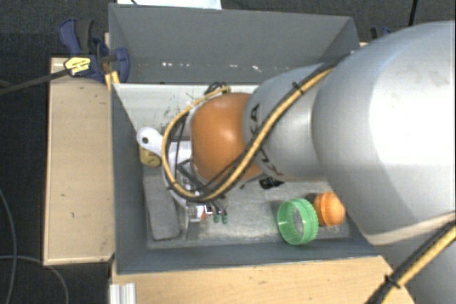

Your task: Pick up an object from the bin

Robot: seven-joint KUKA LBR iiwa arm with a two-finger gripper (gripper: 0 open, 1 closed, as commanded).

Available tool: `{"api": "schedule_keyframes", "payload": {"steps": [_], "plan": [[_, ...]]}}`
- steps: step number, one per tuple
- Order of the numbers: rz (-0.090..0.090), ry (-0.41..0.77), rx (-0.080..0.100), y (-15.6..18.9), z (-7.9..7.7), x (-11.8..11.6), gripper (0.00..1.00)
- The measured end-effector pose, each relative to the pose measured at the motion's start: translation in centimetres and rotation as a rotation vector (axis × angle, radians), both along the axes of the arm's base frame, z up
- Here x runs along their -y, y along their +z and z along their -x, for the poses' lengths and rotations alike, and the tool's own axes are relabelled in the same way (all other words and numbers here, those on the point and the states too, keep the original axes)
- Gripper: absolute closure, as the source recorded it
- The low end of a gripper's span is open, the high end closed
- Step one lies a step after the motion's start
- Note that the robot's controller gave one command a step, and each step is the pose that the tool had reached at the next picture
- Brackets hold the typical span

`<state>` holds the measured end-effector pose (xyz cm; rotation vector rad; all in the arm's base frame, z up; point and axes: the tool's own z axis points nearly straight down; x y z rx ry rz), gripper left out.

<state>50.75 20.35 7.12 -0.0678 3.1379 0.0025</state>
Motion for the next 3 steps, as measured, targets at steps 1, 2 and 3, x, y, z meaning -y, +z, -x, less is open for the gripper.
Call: {"api": "schedule_keyframes", "payload": {"steps": [1, 2, 3], "plan": [[0.0, -0.109, 0.0, -0.1, -0.4, 0.8, 0.0], [0.0, -0.11, 0.0, 0.0, 1.3, 2.0, 1.0], [0.0, -0.111, 0.0, 0.0, 1.3, 2.0, 1.0]]}}
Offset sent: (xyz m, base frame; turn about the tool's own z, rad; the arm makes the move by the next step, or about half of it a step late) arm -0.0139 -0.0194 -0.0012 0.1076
